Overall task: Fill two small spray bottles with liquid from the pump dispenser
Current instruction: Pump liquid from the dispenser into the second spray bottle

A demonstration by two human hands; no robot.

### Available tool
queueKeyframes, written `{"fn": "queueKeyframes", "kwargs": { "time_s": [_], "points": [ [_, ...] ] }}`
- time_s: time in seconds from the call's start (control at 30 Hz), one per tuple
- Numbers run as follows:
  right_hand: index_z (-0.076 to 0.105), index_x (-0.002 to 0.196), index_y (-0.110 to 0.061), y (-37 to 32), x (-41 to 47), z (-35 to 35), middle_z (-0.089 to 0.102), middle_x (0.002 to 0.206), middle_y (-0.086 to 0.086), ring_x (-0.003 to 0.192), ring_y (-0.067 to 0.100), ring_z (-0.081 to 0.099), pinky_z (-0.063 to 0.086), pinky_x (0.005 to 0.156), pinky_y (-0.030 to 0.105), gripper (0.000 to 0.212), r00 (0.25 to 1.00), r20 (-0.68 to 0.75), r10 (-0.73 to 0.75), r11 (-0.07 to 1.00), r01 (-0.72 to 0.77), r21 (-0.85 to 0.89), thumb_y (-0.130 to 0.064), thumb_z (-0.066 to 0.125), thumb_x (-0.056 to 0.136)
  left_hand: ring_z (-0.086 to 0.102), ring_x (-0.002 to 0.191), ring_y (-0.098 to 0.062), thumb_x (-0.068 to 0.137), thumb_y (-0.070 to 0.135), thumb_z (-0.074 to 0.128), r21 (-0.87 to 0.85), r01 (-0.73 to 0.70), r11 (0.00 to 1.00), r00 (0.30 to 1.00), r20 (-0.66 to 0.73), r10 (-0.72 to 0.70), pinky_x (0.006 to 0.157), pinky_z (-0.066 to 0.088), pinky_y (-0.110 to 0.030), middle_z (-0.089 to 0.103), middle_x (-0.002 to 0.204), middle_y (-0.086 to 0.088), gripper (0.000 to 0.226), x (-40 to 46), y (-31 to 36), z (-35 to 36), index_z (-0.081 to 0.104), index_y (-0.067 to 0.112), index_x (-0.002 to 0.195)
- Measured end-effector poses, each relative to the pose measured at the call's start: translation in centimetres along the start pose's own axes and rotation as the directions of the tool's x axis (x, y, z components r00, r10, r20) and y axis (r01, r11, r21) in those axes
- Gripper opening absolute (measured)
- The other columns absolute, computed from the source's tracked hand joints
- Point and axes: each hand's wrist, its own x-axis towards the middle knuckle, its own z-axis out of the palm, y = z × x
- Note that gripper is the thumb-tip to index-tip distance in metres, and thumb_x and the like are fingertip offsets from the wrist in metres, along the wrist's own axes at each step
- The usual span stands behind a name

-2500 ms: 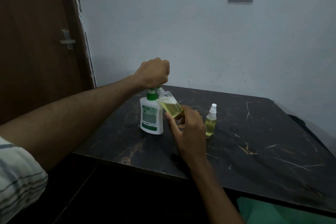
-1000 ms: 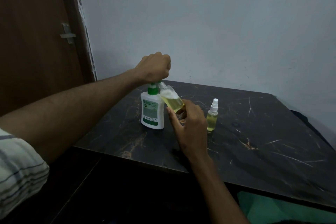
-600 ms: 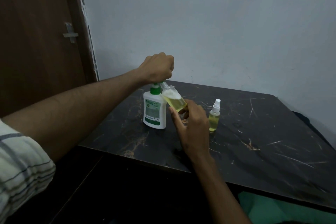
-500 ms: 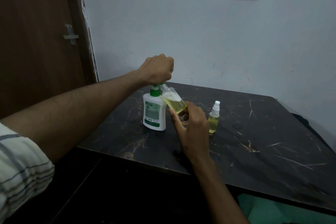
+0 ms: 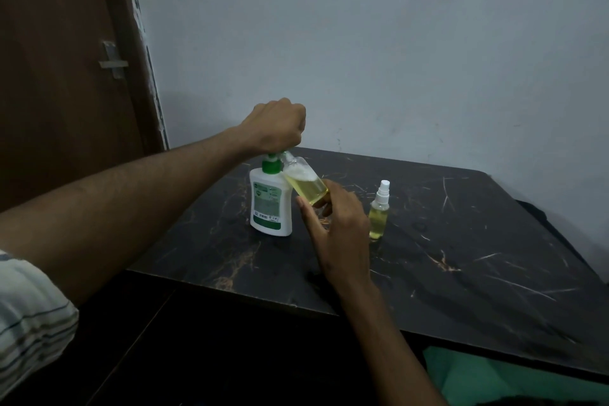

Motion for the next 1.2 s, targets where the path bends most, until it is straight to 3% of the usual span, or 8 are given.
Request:
{"fn": "queueKeyframes", "kwargs": {
  "time_s": [0.27,0.43,0.57,0.83,1.2],
  "points": [
    [0.059,0.139,-0.018,0.32,0.00,0.17,0.068,0.108,0.001,0.092,0.011,0.060,0.055,0.081,0.030,0.053,1.000,0.007,0.003,1.000,-0.004,0.026,-0.049,0.061,0.096,0.037,0.059,-0.018,0.075,-0.002,0.051,0.028,-0.002,1.000,1.000,-0.013,0.002,0.059,0.030,-0.034,0.037,0.061,0.002,0.035,0.14,0.19,-0.50,0.032,0.023,0.059],
    [0.059,0.137,-0.018,0.37,-0.12,0.22,0.068,0.105,0.000,0.090,0.010,0.059,0.054,0.079,0.029,0.049,1.000,-0.009,-0.007,1.000,0.007,0.015,-0.043,0.069,0.096,0.046,0.068,-0.021,0.079,0.001,0.051,0.047,-0.002,0.999,1.000,0.007,0.001,0.063,0.033,-0.036,0.046,0.070,0.001,0.030,0.01,0.16,-0.06,0.037,0.023,0.064],
    [0.058,0.139,-0.020,0.49,-0.12,0.29,0.067,0.103,-0.001,0.089,0.010,0.060,0.056,0.078,0.032,0.051,1.000,0.008,0.007,1.000,-0.007,0.015,-0.047,0.065,0.096,0.043,0.067,-0.020,0.079,0.000,0.051,0.057,-0.017,0.998,1.000,0.003,0.017,0.063,0.032,-0.035,0.043,0.068,0.001,0.032,0.17,0.10,-0.41,0.035,0.024,0.064],
    [0.061,0.136,-0.016,0.33,-0.08,0.33,0.067,0.102,0.000,0.087,0.010,0.059,0.052,0.077,0.025,0.050,1.000,-0.004,-0.007,1.000,0.007,0.017,-0.046,0.065,0.096,0.047,0.068,-0.021,0.079,0.002,0.052,0.037,0.014,0.999,1.000,0.019,-0.015,0.065,0.036,-0.036,0.051,0.076,-0.001,0.029,-0.02,0.02,0.00,0.039,0.025,0.066],
    [0.061,0.136,-0.014,0.40,-0.06,0.37,0.066,0.100,0.000,0.086,0.010,0.057,0.053,0.074,0.028,0.051,1.000,0.006,-0.008,1.000,0.008,-0.002,-0.048,0.060,0.097,0.037,0.062,-0.018,0.075,0.000,0.051,0.025,-0.003,1.000,1.000,0.006,0.003,0.062,0.032,-0.035,0.038,0.065,0.002,0.034,-0.26,0.20,-0.13,0.032,0.024,0.061]
  ]
}}
